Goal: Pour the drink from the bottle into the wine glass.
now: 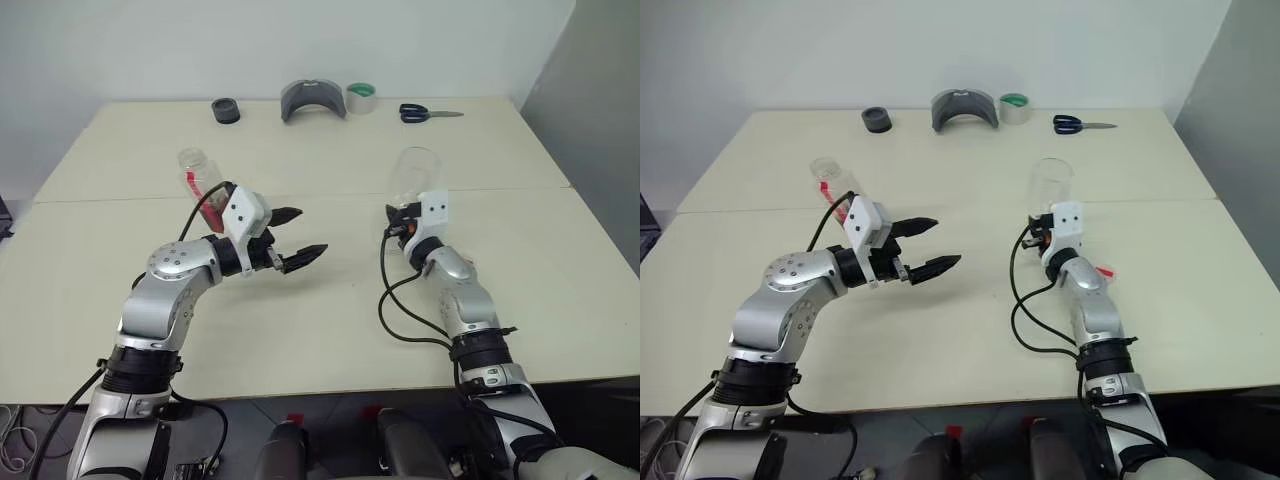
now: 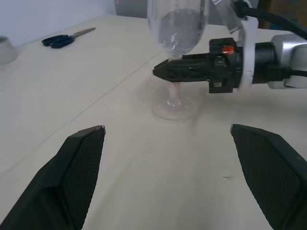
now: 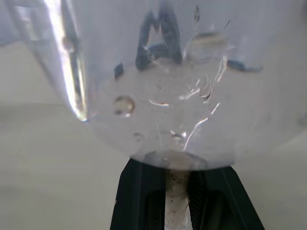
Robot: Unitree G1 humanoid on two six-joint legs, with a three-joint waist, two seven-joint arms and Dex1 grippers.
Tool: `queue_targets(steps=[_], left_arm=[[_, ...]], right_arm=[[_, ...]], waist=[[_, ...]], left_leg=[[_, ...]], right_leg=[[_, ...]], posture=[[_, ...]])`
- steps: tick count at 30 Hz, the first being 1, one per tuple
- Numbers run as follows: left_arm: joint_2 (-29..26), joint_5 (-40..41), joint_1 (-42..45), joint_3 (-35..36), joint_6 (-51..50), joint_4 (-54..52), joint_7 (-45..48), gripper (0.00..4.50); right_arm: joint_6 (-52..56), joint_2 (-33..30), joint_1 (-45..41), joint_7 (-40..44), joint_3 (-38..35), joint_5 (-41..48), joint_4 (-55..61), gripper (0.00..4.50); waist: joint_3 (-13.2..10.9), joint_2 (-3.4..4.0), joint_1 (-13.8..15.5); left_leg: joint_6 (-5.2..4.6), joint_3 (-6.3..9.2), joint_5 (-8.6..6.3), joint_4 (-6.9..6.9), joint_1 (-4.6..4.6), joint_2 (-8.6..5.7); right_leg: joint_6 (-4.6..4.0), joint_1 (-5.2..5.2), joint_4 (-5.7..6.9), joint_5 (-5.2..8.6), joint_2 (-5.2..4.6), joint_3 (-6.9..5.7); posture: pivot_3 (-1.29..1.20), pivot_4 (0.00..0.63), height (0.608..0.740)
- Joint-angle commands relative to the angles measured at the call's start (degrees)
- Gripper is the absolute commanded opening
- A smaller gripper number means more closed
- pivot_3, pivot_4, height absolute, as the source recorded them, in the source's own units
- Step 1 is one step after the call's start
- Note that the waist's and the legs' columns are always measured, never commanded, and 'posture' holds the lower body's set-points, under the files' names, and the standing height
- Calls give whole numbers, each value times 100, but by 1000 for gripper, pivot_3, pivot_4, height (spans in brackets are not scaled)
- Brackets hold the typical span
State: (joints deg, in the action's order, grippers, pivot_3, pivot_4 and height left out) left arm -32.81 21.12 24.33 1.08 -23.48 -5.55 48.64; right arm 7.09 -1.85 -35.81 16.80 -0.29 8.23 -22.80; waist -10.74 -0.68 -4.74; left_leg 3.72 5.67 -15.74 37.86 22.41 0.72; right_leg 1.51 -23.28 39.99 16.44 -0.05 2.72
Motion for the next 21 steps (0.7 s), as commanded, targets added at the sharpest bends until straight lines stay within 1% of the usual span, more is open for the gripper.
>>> queue_targets(steps=[1, 5, 10, 13, 17, 21], left_arm=[[-229, 18, -408, 389, -64, -446, -181, 4500], [-446, 140, -1003, 743, -202, -793, -296, 4500], [-543, 210, -1277, 999, -238, -913, -395, 4500], [-564, 276, -1326, 1162, -245, -966, -440, 4500], [-586, 320, -1354, 1227, -280, -1042, -456, 4500], [-592, 348, -1292, 1215, -278, -1058, -504, 4500]], right_arm=[[-611, 194, -428, 362, 336, -106, -140, 271], [-1220, 387, -896, 569, 694, -465, -1079, 271], [-1638, 535, -1312, 689, 714, -559, -2126, 271], [-1897, 508, -1542, 642, 776, -757, -2709, 271], [-2003, 489, -1729, 629, 802, -897, -3136, 271], [-2099, 506, -1742, 681, 765, -883, -3290, 271]], waist=[[-3, 3, -39], [-4, 3, -25], [-3, 1, 66], [-4, 1, 108], [-4, 1, 110], [-3, 0, 108]], left_leg=[[0, -2, 0, -2, -2, 1], [1, 3, 0, -1, -1, 0], [1, 9, 1, 2, 4, -9], [1, 6, 1, 3, 5, -14], [2, 6, 1, 1, 2, -11], [1, 4, 1, 1, 0, -10]], right_leg=[[-1, -1, 2, 0, 0, 3], [-2, -3, 4, 0, 0, -3], [-2, 1, -2, 0, -10, -8], [-2, 2, -4, 0, -16, -6], [-3, 1, -3, 0, -11, -7], [-3, 1, -1, 0, -10, -6]], posture=[[0, 150, 740], [0, 150, 740], [0, 150, 740], [0, 150, 740], [0, 150, 740], [0, 150, 740]])
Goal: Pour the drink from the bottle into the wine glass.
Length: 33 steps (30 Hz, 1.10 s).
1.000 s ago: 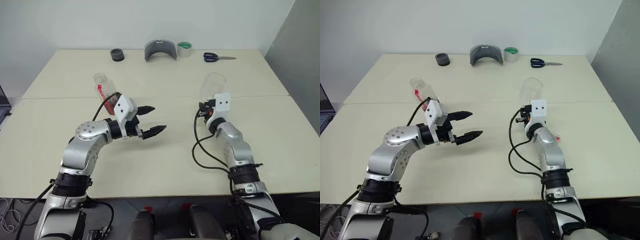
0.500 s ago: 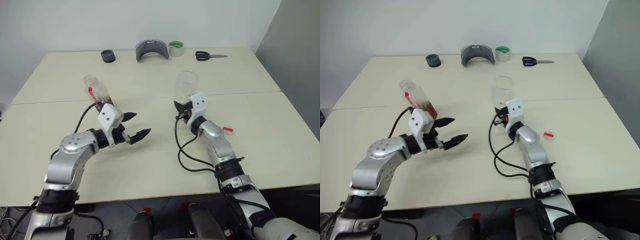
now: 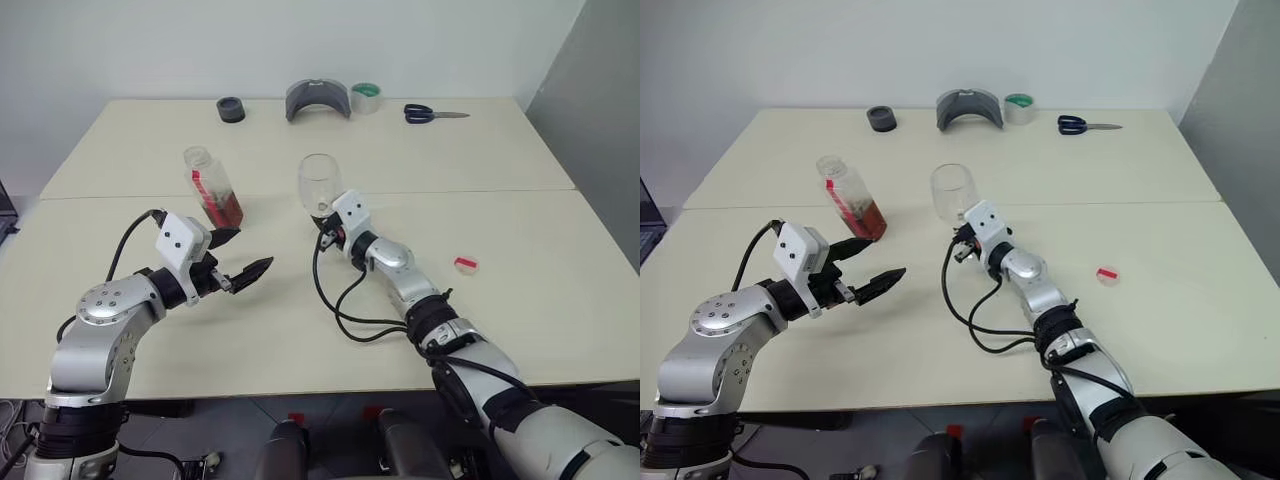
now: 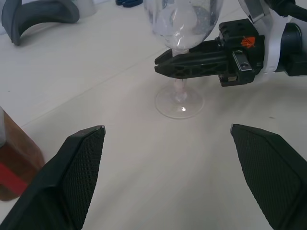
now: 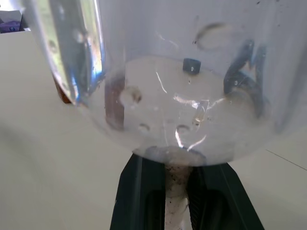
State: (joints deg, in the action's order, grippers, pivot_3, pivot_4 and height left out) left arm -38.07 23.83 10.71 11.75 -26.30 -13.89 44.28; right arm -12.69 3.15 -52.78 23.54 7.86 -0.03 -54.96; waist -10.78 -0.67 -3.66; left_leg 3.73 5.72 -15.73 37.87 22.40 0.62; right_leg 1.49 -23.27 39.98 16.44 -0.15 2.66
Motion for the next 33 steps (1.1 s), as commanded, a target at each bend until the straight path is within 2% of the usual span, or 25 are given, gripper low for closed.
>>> queue_targets(steps=[1, 5, 6, 7, 16, 27, 33], left_arm=[[-61, 92, 90, 131, 5, -237, -65, 4500], [-23, 170, 145, 85, 49, -205, 6, 4500], [-14, 184, 148, 77, 66, -187, 25, 4500], [19, 186, 154, 71, 120, -147, 32, 4500], [178, 163, 361, 93, 402, 87, 58, 4500], [252, 253, 540, 42, 433, 43, -4, 4500], [310, 258, 653, -92, 173, -279, -224, 4500]], right_arm=[[-135, 3, -34, 9, -52, -57, -87, 271], [-149, 2, 12, -2, -88, -23, -70, 271], [-149, 2, 17, -9, -95, -17, -65, 999], [-148, 2, 22, -7, -101, -11, -55, 1191], [-107, 34, 78, 65, -112, 20, 80, 4411], [95, -99, 444, 162, -90, 42, 582, 4464], [469, -314, 921, 237, -47, 30, 1416, 4464]], waist=[[0, 0, -1], [0, 0, -1], [0, 0, 0], [0, 0, 0], [0, 0, 4], [0, 0, 6], [0, -1, 27]], left_leg=[[0, 0, 0, 0, 0, 0], [0, 0, 0, 0, 0, 0], [0, 0, 0, 0, 0, 0], [0, 1, 0, 0, 0, 0], [0, 0, 0, 0, 1, 1], [0, 0, 0, 0, 2, 0], [0, 1, 0, 1, 4, 0]], right_leg=[[0, 0, 0, 0, 0, 0], [0, 0, 0, 0, 0, 0], [0, 0, 1, 0, 0, 0], [0, 0, 0, 0, 0, 0], [-1, 0, 0, 0, 0, 0], [-1, 0, 0, -1, 0, 0], [-1, 0, 0, 0, 0, 0]], posture=[[0, 150, 740], [0, 150, 740], [0, 150, 740], [0, 150, 740], [0, 150, 740], [0, 150, 740], [0, 150, 740]])
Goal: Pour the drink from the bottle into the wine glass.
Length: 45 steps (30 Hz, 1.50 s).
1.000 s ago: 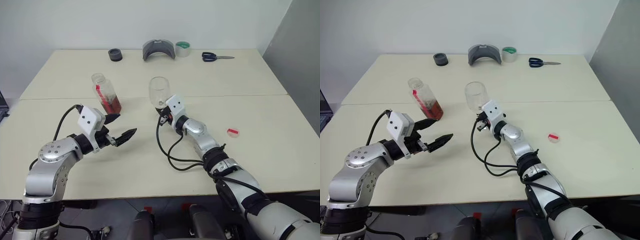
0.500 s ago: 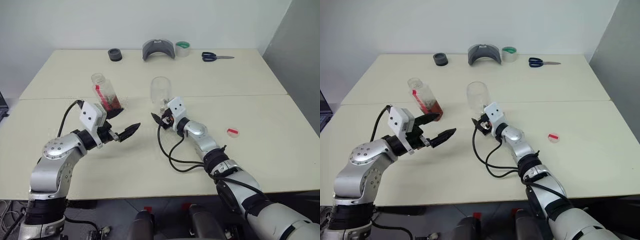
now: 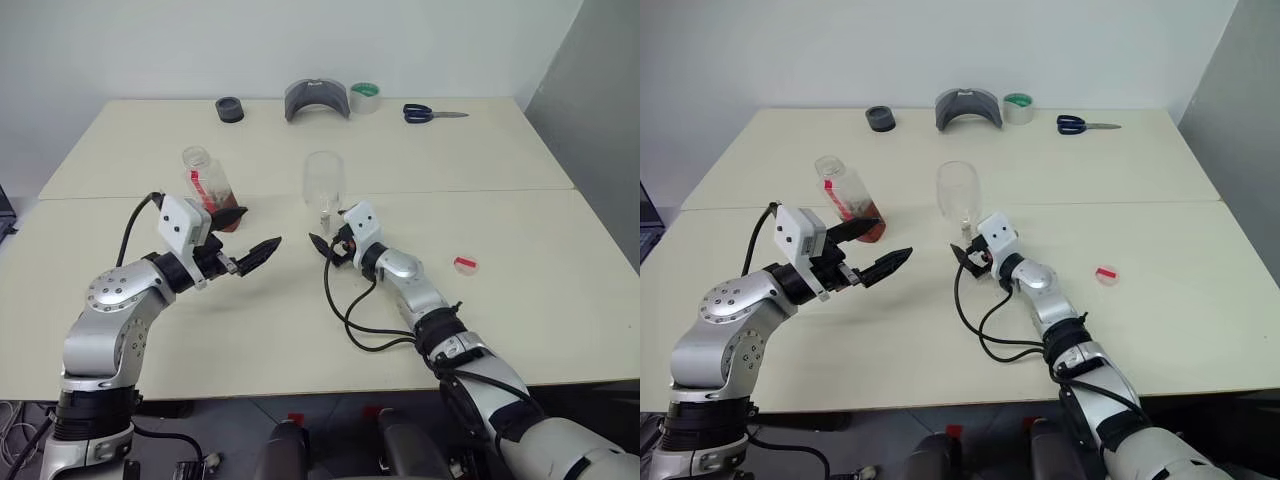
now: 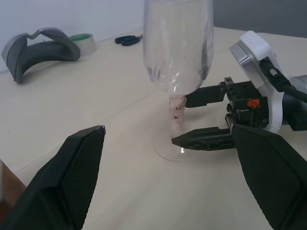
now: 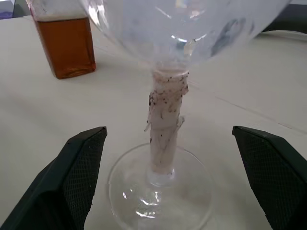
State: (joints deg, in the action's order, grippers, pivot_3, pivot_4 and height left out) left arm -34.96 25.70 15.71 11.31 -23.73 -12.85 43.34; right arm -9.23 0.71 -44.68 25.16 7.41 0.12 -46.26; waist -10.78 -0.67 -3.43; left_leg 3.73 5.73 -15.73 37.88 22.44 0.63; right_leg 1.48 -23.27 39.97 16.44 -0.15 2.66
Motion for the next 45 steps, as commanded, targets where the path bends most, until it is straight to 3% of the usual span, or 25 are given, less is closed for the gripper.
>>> queue_targets(steps=[1, 10, 17, 21, 25, 34, 45], left_arm=[[11, 81, 186, -74, -169, -462, -195, 4500], [89, 129, 295, -279, -893, -1073, -738, 4500], [388, -229, -388, -304, -947, -1295, -1468, 4500], [964, -778, -781, -136, -634, -980, -2441, 4500], [1122, -957, -923, -44, -231, -527, -2542, 4500], [1033, -1130, -311, 173, 685, 1025, -2423, 4500], [765, -1229, 564, 263, 1668, 2811, -2020, 4500]], right_arm=[[221, -131, 212, 87, -6, 22, 725, 4464], [1295, -714, 1325, 413, 47, 187, 2717, 4464], [1842, -1495, 2599, 1005, 141, 445, 4827, 4464], [2312, -2226, 3296, 1827, -6, 1275, 6291, 4464], [3171, -2604, 3430, 2131, -136, 2185, 7168, 4464], [4188, -2825, 3192, 1952, -89, 2925, 7829, 4464], [4113, -2746, 2968, 1948, 206, 2828, 7767, 4464]], waist=[[0, 0, 5], [0, -1, 16], [0, -1, 22], [0, -2, 58], [1, -8, 54], [3, -12, 99], [4, -14, 117]], left_leg=[[0, 0, 0, 0, 0, 0], [0, -2, 0, 0, 0, 0], [0, 0, 0, 0, 2, 0], [-1, 5, -1, 3, 1, -1], [-1, 7, -1, 3, -2, 2], [0, 14, 0, 4, 2, -4], [0, 16, 0, 5, 4, -5]], right_leg=[[0, 0, 0, 0, -1, 0], [0, 0, 0, 0, 0, 1], [2, 1, -4, 1, -1, 2], [3, 7, -7, 2, -4, -1], [3, 8, -6, 1, 0, -3], [3, 12, -11, 1, 1, -13], [3, 11, -14, 1, 1, -17]], posture=[[0, 150, 740], [0, 150, 740], [0, 150, 740], [0, 150, 740], [0, 150, 740], [0, 150, 740], [0, 150, 740]])
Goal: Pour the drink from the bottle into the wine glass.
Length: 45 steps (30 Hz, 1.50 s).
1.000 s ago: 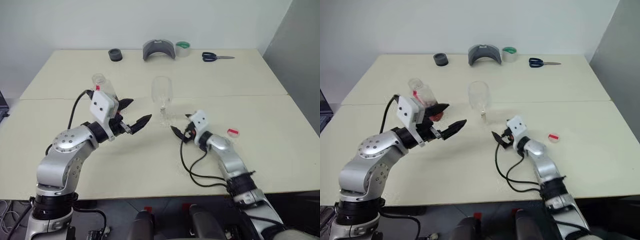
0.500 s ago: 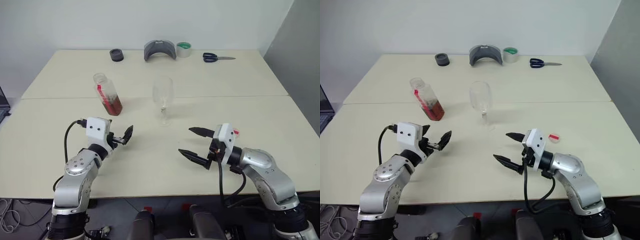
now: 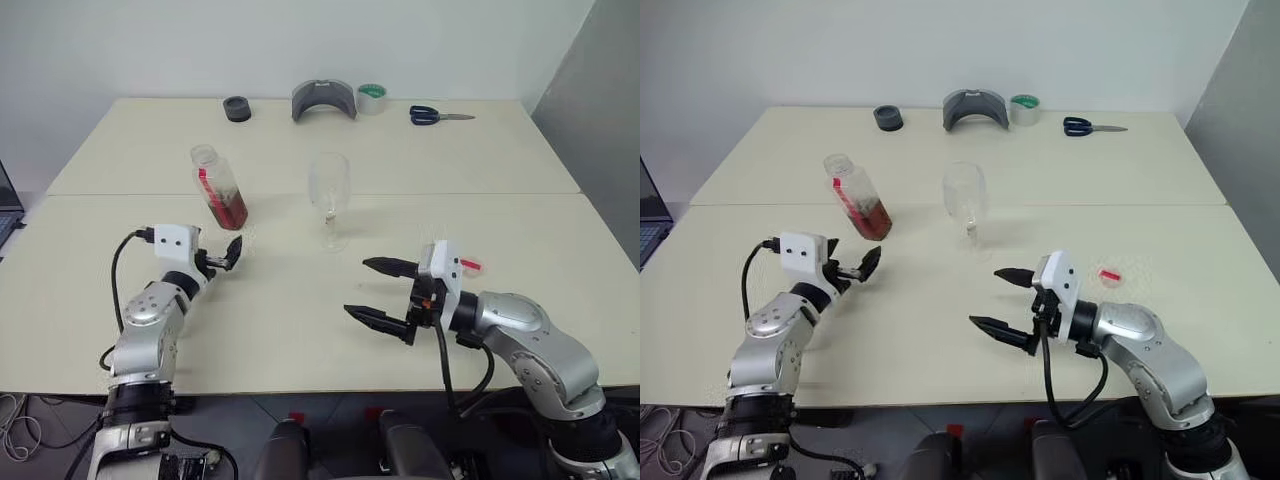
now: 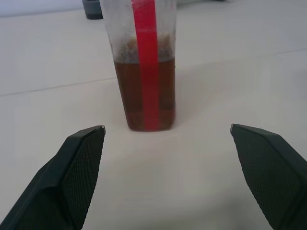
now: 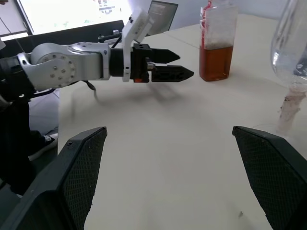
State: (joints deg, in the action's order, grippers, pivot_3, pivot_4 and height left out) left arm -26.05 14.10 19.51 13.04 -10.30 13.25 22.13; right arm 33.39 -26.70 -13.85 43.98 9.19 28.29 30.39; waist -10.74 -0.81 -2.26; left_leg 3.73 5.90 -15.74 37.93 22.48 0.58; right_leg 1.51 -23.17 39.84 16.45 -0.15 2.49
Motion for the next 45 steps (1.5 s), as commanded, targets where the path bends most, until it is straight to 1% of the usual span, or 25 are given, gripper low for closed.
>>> queue_targets(steps=[1, 11, 18, 26, 29, 36, 37, 38, 41, 45], left_arm=[[-153, -81, 278, 88, 401, 344, 131, 4500], [-335, -305, 1358, -60, 1116, 1862, 491, 4500], [-409, -504, 2130, -166, 1586, 3028, 731, 4500], [-310, -630, 2790, -223, 1931, 3947, 918, 4500], [-267, -623, 2886, -227, 1994, 4126, 940, 3943], [-194, -519, 2839, -132, 1916, 4123, 880, 1813], [-172, -522, 2803, -146, 1892, 4010, 865, 1695], [-144, -534, 2770, -184, 1874, 3858, 878, 1671], [28, -535, 2690, -382, 1708, 2999, 964, 1671], [146, -634, 2666, -584, 1495, 2181, 928, 1671]], right_arm=[[-187, -6, -144, 78, 63, -26, 58, 4464], [-166, 61, -552, 19, 174, -62, -156, 4464], [-129, 86, -656, -66, 219, -55, -114, 4464], [-105, 106, -670, -147, 236, -68, -59, 4464], [-94, 105, -668, -187, 239, -61, -26, 4500], [-146, 80, -569, -297, 204, -89, 124, 4500], [-153, 71, -542, -319, 191, -89, 153, 4500], [-160, 68, -521, -343, 173, -89, 172, 4500], [-149, 80, -517, -437, 2, -30, 172, 4500], [-141, 98, -595, -530, -137, -1, 139, 4500]], waist=[[0, -1, 1], [2, -3, 9], [2, -3, 9], [2, -3, 7], [2, -3, 5], [2, -3, 4], [2, -3, 5], [2, -3, 5], [2, -4, 16], [1, -6, 38]], left_leg=[[0, 0, 0, 0, 0, -1], [0, 6, 0, 2, 4, -2], [0, 9, 0, 3, 7, -4], [0, 12, 0, 4, 10, -5], [0, 13, 0, 4, 10, -6], [0, 14, 0, 4, 11, -6], [0, 15, 1, 5, 11, -6], [0, 15, 0, 5, 12, -6], [1, 18, 1, 7, 17, -6], [4, 21, 3, 14, 27, -7]], right_leg=[[0, 0, 0, 0, 0, 0], [0, -1, 1, 0, -1, -6], [0, -2, 1, 0, -1, -9], [0, -3, 2, 0, 0, -12], [0, -4, 3, 0, 0, -12], [0, -4, 4, 0, -1, -12], [0, -4, 4, 0, -1, -13], [0, -4, 4, 0, -1, -13], [0, -5, 4, 0, -2, -13], [0, -9, 3, -1, -2, -16]], posture=[[0, 150, 740], [0, 150, 740], [0, 150, 740], [0, 150, 740], [0, 150, 740], [0, 150, 740], [0, 150, 740], [0, 150, 740], [0, 150, 740], [0, 150, 740]])
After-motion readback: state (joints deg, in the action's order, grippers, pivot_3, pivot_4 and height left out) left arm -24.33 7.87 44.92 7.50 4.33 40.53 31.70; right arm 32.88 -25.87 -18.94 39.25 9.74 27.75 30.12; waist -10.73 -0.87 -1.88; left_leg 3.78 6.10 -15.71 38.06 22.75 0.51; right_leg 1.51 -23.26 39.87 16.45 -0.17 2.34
